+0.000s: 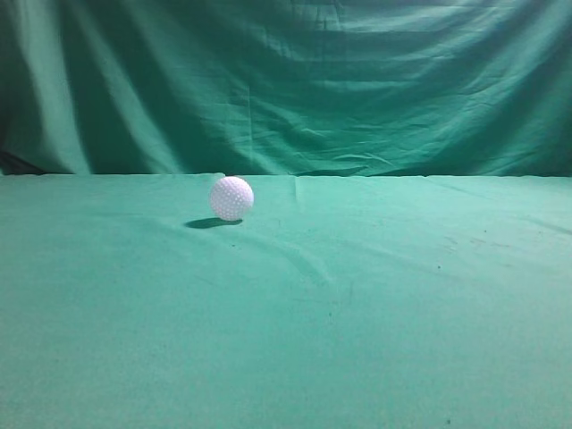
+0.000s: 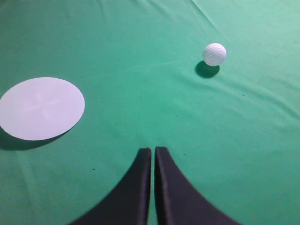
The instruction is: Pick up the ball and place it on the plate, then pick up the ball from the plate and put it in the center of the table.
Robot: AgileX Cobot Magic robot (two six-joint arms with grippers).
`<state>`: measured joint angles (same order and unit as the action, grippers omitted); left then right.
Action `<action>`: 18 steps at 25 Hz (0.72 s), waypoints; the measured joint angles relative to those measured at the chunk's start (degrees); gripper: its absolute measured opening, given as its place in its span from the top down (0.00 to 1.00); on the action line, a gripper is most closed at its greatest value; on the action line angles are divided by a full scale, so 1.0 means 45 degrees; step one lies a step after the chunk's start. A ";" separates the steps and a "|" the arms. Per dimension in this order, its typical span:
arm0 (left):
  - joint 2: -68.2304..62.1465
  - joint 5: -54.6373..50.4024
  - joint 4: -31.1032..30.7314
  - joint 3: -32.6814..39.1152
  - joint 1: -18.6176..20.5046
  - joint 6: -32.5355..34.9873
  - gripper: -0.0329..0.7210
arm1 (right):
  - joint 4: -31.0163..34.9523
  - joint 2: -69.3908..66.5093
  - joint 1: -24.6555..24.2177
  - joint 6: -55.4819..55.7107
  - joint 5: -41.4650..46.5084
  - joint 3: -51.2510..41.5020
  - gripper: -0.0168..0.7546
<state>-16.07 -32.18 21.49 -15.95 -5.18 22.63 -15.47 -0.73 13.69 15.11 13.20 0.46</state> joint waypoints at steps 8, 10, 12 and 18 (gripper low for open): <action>0.0000 0.0000 0.0000 0.0000 0.0000 0.0000 0.96 | 0.0655 0.0273 -0.2141 -0.0114 0.0260 -0.0445 0.98; 0.0000 0.0000 0.0000 0.0000 0.0000 0.0000 0.96 | 0.0706 0.0273 -0.2205 -0.0546 0.0460 -0.0445 0.98; 0.0000 0.0000 0.0000 0.0000 0.0000 0.0000 0.96 | 0.0730 0.0273 -0.2234 -0.0838 0.0712 -0.0456 0.98; 0.0000 0.0000 0.0000 0.0000 0.0000 0.0000 0.96 | 0.1352 0.0273 -0.2263 -0.1457 0.1980 -0.0456 0.98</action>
<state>-16.07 -32.18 21.49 -15.95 -5.18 22.63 -9.39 0.50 3.50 8.56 22.11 -1.59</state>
